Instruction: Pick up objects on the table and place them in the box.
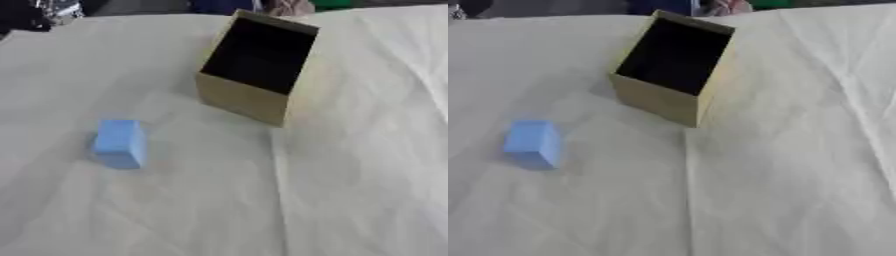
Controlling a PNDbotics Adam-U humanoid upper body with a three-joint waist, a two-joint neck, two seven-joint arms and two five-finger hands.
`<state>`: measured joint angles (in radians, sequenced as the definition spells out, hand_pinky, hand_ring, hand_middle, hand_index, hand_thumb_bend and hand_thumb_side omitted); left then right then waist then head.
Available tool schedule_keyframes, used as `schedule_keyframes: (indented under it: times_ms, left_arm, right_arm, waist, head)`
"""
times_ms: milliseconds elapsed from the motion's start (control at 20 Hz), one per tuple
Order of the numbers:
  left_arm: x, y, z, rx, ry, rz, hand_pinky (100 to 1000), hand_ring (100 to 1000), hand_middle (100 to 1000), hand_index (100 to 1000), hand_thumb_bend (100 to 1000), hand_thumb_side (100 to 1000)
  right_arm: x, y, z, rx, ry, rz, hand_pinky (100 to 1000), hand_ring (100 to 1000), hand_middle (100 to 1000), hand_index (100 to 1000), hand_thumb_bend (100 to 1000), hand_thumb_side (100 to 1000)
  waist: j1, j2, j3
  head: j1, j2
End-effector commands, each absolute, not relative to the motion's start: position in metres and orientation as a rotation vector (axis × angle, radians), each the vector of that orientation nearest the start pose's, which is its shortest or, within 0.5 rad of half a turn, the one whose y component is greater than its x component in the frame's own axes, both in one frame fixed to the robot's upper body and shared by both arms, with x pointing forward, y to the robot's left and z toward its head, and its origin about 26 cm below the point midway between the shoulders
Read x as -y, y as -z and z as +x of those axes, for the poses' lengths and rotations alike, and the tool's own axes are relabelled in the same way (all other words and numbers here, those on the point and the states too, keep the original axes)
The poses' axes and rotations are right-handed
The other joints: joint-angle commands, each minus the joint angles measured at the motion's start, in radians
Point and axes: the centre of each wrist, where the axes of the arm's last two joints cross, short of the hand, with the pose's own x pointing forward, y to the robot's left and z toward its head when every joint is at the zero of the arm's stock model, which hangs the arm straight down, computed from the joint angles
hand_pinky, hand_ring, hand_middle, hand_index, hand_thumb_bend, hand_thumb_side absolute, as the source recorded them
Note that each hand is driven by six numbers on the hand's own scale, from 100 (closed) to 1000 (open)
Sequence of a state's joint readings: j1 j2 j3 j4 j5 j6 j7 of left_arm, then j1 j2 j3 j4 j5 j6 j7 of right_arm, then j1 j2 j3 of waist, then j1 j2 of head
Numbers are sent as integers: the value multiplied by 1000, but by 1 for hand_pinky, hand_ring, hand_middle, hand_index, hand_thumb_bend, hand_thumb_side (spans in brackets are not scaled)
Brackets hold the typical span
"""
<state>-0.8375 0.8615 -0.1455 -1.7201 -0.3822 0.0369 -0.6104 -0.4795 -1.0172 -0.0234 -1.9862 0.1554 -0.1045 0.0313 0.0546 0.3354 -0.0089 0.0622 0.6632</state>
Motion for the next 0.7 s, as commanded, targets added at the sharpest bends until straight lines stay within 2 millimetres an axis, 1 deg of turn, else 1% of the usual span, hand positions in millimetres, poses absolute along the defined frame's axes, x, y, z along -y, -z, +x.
schedule_keyframes:
  times_ms: [50, 200, 300, 400, 450, 600, 700]
  left_arm:
    - [-287, -373, 351, 1625, 1622, 833, 849, 934, 870, 990, 400, 765]
    - [-277, -374, 358, 1549, 1679, 791, 848, 931, 870, 989, 416, 754]
    - [-271, -374, 361, 1509, 1712, 777, 848, 928, 865, 987, 453, 753]
    - [-265, -373, 364, 1469, 1751, 770, 852, 927, 864, 981, 506, 750]
    - [-263, -372, 364, 1452, 1767, 771, 857, 928, 867, 980, 548, 751]
    - [-258, -366, 368, 1396, 1815, 801, 871, 935, 881, 988, 594, 748]
    - [-258, -360, 371, 1370, 1849, 809, 897, 955, 903, 1000, 649, 752]
  right_arm:
    - [324, -351, 278, -2906, 1522, 1226, 821, 862, 859, 932, 187, 1000]
    - [323, -351, 279, -2912, 1526, 1218, 820, 861, 858, 933, 189, 1000]
    - [323, -351, 279, -2915, 1529, 1213, 820, 861, 858, 933, 189, 1000]
    - [322, -351, 279, -2916, 1531, 1207, 820, 861, 858, 933, 190, 1000]
    - [322, -351, 279, -2917, 1531, 1205, 820, 861, 858, 933, 191, 1000]
    - [321, -351, 279, -2917, 1536, 1199, 820, 861, 858, 933, 191, 1000]
    - [321, -351, 279, -2916, 1539, 1198, 819, 861, 858, 933, 193, 1000]
  waist:
    - [0, -27, -1]
    - [3, -30, -2]
    - [5, -32, -2]
    - [7, -34, -3]
    - [8, -34, -3]
    - [10, -36, -5]
    - [12, -37, -4]
  head:
    - [8, 4]
    - [14, 6]
    - [17, 7]
    - [21, 8]
    - [22, 8]
    - [24, 10]
    - [23, 11]
